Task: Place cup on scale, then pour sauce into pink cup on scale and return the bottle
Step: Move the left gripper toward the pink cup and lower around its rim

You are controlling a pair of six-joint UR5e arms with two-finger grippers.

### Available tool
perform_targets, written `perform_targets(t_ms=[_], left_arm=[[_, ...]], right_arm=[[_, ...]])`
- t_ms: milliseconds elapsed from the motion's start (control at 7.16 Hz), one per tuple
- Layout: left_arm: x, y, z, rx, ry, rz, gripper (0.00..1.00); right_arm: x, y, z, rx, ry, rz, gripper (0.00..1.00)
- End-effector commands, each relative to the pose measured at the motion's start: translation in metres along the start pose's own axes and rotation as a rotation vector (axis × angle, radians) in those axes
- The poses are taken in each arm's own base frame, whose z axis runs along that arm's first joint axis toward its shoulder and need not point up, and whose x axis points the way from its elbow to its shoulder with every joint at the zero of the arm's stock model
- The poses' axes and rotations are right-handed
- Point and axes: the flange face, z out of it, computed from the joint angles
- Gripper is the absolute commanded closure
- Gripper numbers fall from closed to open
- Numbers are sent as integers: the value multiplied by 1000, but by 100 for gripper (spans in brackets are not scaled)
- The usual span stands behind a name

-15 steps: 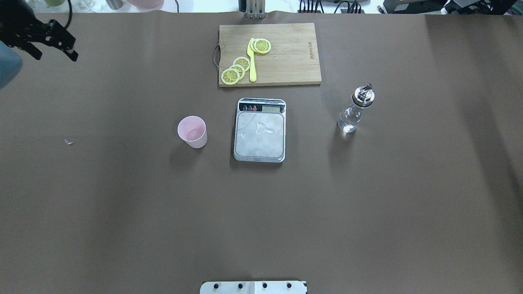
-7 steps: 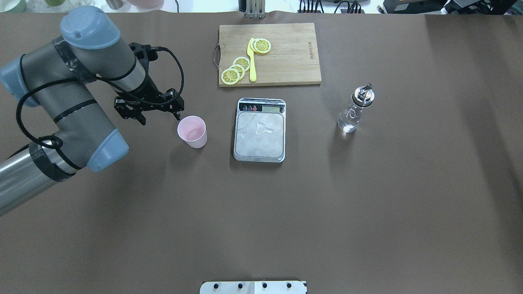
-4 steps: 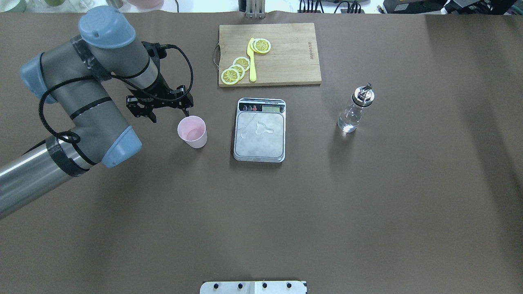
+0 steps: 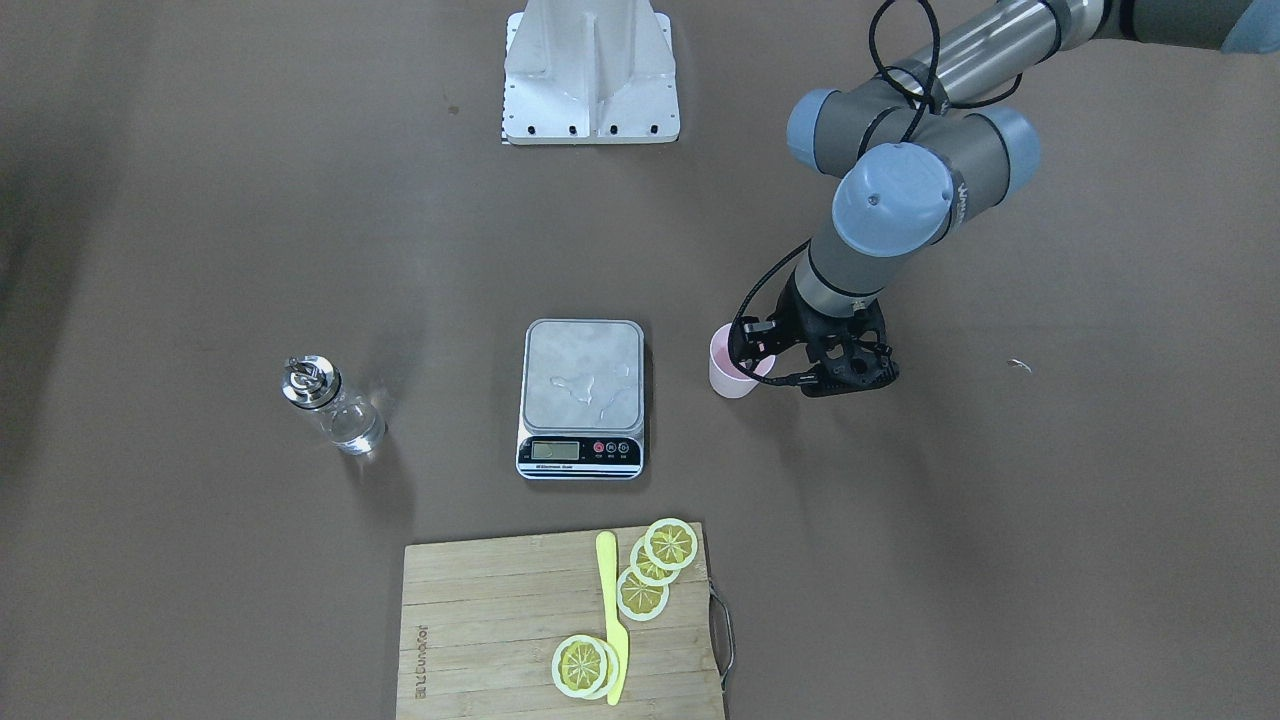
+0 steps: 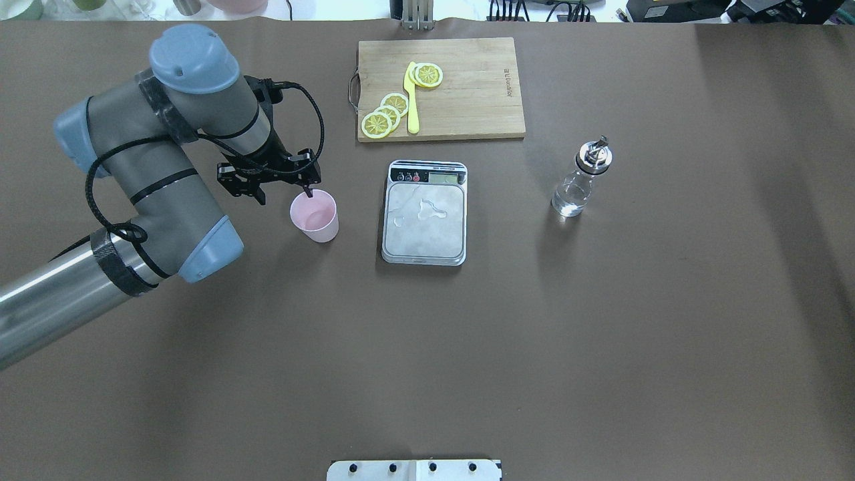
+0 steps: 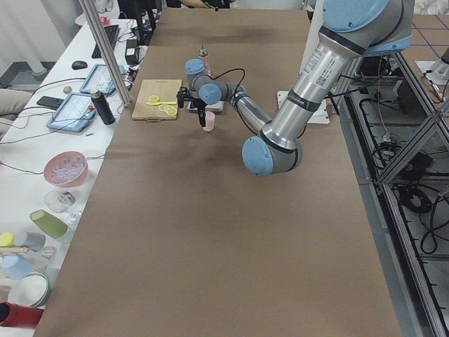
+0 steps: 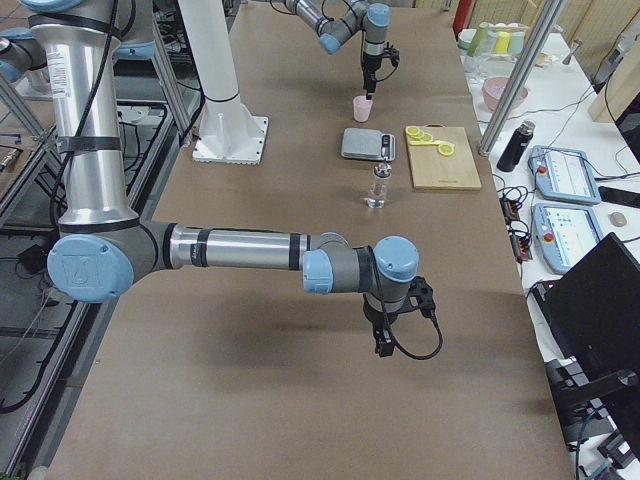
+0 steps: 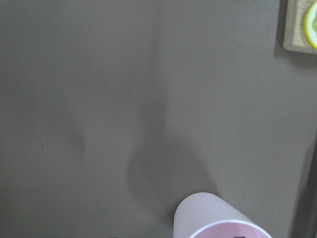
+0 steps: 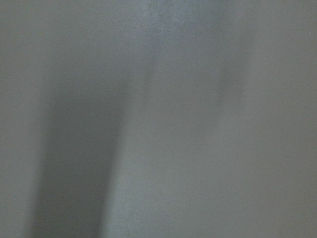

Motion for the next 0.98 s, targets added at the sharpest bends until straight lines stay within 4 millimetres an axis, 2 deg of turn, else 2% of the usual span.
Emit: perform_targets(t_ms=[0, 279, 419, 558, 838], left_arm=[[2, 12, 12, -12, 6, 23, 22], [3, 15, 13, -11, 13, 33, 23], [3, 21, 21, -17, 19, 46, 41], [4, 22, 21, -15, 25, 51, 65], [6, 22, 17, -11, 31, 54, 100]], right_arm=[[1, 1, 1, -2, 0, 1, 0], [1, 1, 1, -2, 0, 1, 0], [1, 1, 1, -2, 0, 1, 0], [1, 1, 1, -2, 0, 1, 0], [1, 1, 1, -2, 0, 1, 0]])
